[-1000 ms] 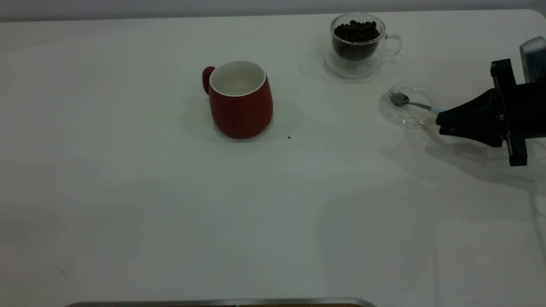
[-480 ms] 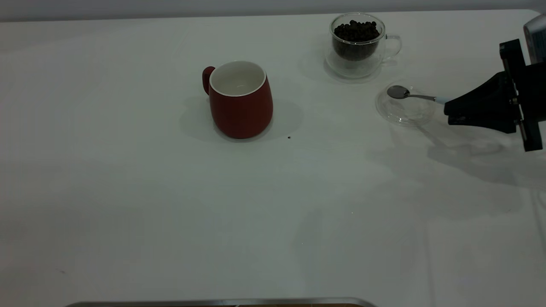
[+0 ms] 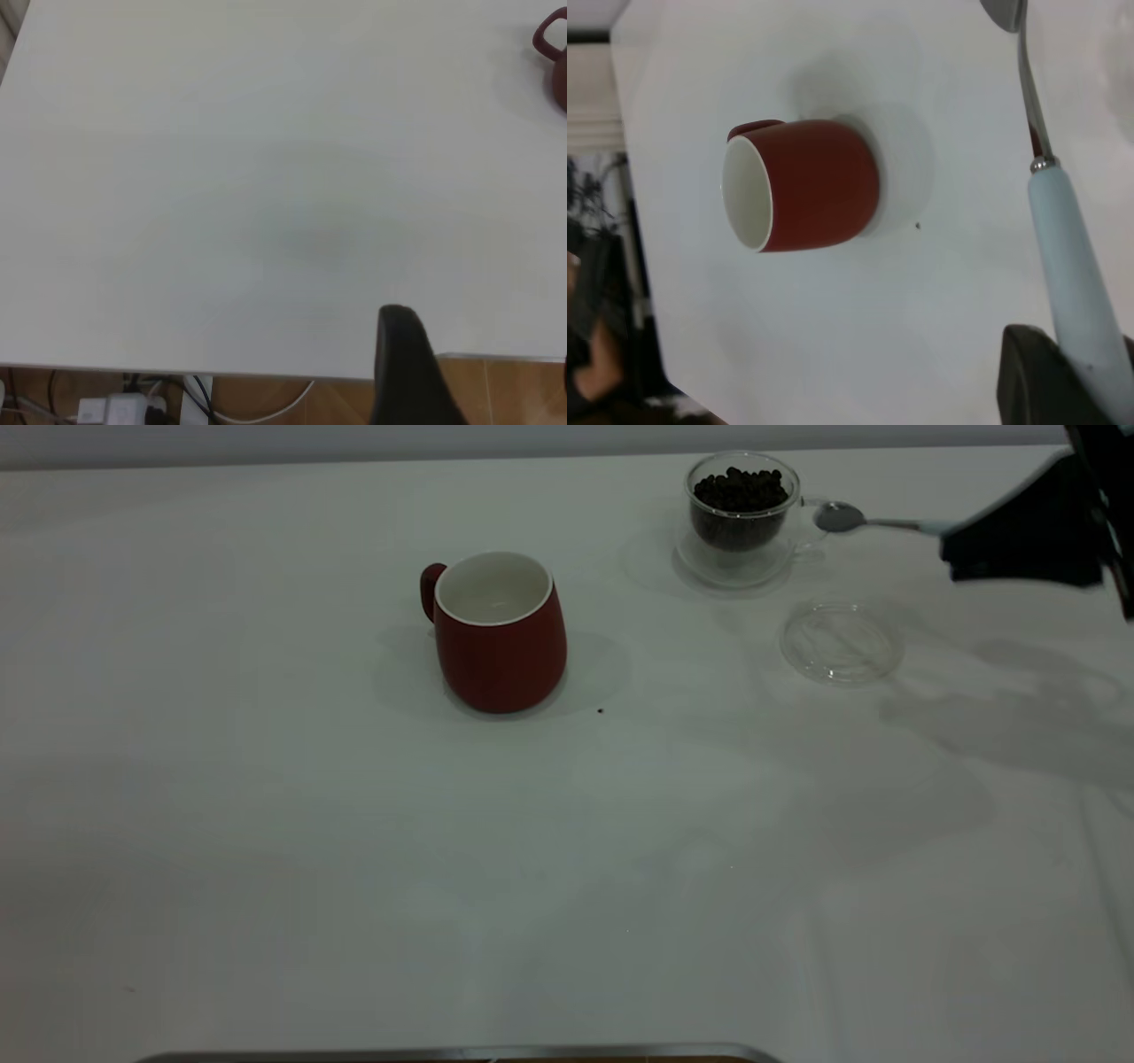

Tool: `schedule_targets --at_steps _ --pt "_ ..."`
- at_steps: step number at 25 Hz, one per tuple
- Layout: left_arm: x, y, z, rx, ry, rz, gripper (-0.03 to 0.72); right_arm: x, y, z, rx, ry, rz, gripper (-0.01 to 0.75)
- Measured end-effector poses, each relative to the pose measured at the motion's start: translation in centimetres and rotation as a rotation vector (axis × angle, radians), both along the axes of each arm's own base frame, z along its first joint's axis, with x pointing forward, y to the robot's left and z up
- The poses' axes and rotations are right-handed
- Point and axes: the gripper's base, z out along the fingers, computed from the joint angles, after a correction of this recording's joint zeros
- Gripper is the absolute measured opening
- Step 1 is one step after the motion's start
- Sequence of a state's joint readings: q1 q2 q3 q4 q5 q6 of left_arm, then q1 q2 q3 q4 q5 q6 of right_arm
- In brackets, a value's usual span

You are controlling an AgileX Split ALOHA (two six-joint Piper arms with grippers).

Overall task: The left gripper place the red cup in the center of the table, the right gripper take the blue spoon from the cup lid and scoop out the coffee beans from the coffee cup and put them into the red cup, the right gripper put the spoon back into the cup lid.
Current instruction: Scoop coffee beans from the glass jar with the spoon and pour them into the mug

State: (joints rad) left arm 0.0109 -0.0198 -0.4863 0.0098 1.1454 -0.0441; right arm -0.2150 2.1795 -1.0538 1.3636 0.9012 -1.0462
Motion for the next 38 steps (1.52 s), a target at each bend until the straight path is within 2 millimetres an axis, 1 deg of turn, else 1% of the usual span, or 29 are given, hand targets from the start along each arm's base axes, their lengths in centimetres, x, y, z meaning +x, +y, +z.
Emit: schedule_targets --at_steps 4,6,8,13,16,22,33,35,38 --pt "0.0 0.0 0.0 0.0 0.0 0.0 0.482 3.1 2.1 2.2 -0.084 0.004 0.092 0.096" --pt "0.0 0.0 0.0 0.0 0.0 0.0 0.482 4.5 2.7 3.4 -0.132 -0.009 0.127 0.096" --pt "0.0 0.0 0.0 0.0 0.0 0.0 0.482 5.7 3.2 4.1 -0.159 0.003 0.151 0.096" --pt "0.0 0.0 0.0 0.0 0.0 0.0 0.482 7.6 4.6 4.0 -0.203 0.048 0.226 0.096" --pt "0.0 0.0 0.0 0.0 0.0 0.0 0.482 8.5 4.8 3.7 -0.213 0.068 0.226 0.096" --pt "0.0 0.0 0.0 0.0 0.0 0.0 0.482 9.5 4.9 4.2 -0.227 0.057 0.212 0.096" --pt "0.0 0.0 0.0 0.001 0.0 -0.001 0.482 10.6 4.0 5.5 -0.351 0.067 0.201 0.096" --pt "0.0 0.0 0.0 0.001 0.0 -0.001 0.482 10.8 3.9 5.4 -0.353 0.068 0.201 0.096" --pt "0.0 0.0 0.0 0.001 0.0 -0.001 0.482 10.9 4.2 4.8 -0.346 0.086 0.21 0.096"
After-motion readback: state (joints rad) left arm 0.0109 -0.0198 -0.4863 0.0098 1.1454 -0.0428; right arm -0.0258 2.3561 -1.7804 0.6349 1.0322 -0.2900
